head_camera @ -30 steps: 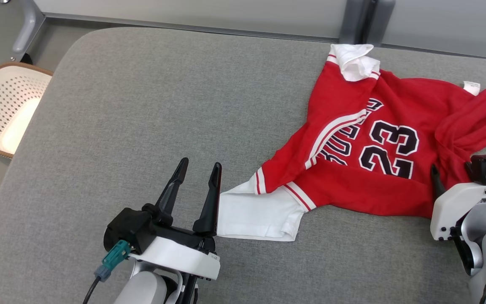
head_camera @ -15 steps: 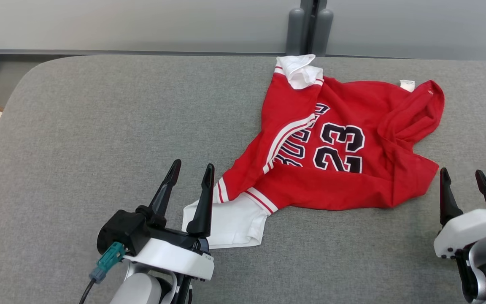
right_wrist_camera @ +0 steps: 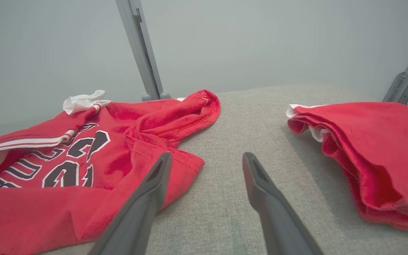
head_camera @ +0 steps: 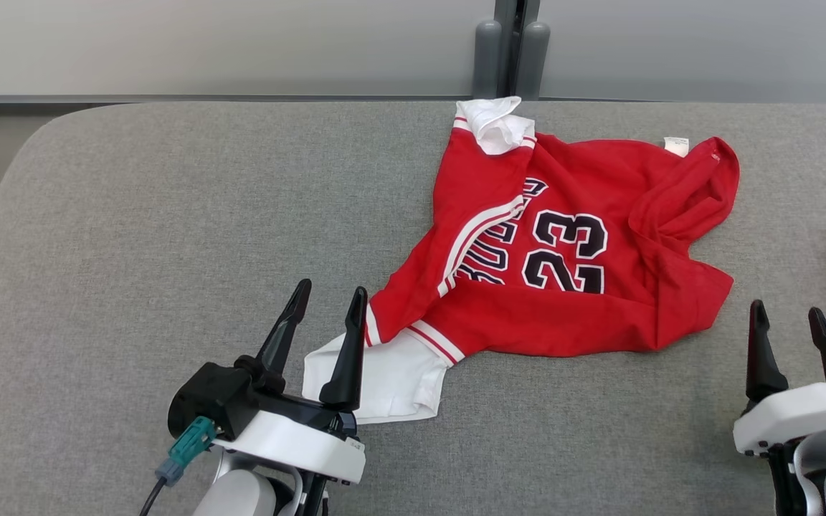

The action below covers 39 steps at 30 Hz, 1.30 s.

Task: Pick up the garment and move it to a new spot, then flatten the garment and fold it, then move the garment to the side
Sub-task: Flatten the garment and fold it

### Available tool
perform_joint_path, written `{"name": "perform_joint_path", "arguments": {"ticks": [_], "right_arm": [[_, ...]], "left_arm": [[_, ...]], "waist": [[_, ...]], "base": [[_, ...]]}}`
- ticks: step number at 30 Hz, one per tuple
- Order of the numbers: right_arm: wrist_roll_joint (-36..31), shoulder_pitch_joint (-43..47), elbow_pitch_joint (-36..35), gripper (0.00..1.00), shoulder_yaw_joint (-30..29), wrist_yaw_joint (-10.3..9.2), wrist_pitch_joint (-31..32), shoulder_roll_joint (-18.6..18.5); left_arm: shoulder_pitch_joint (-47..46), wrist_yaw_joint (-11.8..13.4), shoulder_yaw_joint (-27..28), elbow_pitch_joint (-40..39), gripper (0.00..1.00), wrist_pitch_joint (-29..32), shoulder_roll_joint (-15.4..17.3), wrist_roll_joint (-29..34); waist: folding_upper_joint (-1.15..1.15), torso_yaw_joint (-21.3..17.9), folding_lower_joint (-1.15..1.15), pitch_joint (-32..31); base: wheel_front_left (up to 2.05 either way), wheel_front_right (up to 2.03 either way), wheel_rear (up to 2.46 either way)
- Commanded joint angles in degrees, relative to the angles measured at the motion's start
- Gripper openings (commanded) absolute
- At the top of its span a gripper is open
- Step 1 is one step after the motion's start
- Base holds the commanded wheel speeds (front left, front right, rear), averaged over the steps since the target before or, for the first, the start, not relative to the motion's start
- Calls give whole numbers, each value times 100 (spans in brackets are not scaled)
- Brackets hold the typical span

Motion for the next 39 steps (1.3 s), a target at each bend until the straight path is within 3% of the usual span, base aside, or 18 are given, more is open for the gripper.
{"name": "perform_joint_path", "arguments": {"ticks": [1,9,25,26,27,28,29,32,39], "right_arm": [[-33,-169,20,100,65,-1,22,-8],[-98,-806,538,100,228,0,711,-234],[-29,-1360,1258,100,290,-1,981,-442],[-26,-1371,1275,98,295,-1,982,-436],[-13,-1379,1299,69,299,-1,994,-431],[3,-1395,1331,24,322,-1,996,-434],[3,-1400,1340,18,338,-1,985,-442],[8,-1390,1324,24,364,-1,905,-448],[-60,-1215,1115,13,262,-1,748,-405]], "left_arm": [[-65,-15,3,-4,100,-10,22,18],[-193,4,-96,-30,100,-10,22,-31],[-268,49,-168,-21,100,-9,22,-81],[-264,51,-165,-24,100,-10,23,-78],[-265,56,-169,-24,100,-10,23,-75],[-276,65,-181,-25,100,-10,23,-73],[-282,68,-182,-27,100,-10,23,-71],[-289,60,-177,-22,100,-10,23,-62],[-235,48,-133,10,100,-10,23,-27]], "waist": [[0,38,0,46],[0,249,0,306],[0,571,0,511],[0,571,0,513],[0,570,0,515],[0,566,0,517],[0,562,0,517],[0,542,0,508],[0,454,0,433]], "base": [[0,0,0],[0,0,0],[0,0,0],[0,0,0],[0,0,0],[0,0,0],[0,0,0],[0,0,0],[0,0,0]]}}
